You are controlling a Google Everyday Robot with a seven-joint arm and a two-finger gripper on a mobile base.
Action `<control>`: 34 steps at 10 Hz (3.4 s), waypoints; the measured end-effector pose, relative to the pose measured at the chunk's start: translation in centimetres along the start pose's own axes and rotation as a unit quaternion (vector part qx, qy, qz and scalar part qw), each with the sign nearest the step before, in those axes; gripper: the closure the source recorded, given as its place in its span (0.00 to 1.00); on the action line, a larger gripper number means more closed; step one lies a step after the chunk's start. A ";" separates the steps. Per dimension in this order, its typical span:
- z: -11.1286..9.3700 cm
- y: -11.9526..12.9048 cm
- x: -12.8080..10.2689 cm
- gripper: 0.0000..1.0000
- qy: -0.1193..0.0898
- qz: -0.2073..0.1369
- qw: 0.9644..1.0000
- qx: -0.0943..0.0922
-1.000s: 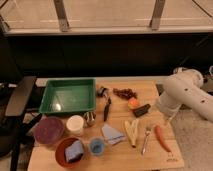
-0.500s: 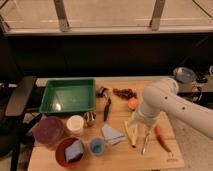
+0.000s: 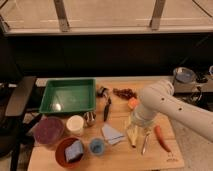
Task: Place banana in purple bowl
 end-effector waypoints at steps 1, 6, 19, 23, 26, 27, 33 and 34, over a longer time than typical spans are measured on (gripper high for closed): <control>1.1 -0.4 0.4 0.40 0.010 0.001 1.000 0.003; 5.1 1.5 3.5 0.40 0.036 0.036 0.999 0.003; 7.8 3.9 6.9 1.00 0.031 0.072 0.996 0.036; 0.8 2.8 8.6 1.00 0.058 0.068 0.996 0.028; -4.2 -0.7 10.9 1.00 0.065 0.046 0.996 0.048; -4.8 -2.2 11.2 1.00 0.064 0.039 0.996 0.056; -4.9 -1.8 10.9 1.00 0.067 0.033 0.996 0.047; -5.4 -2.4 10.6 1.00 0.077 0.015 0.996 0.039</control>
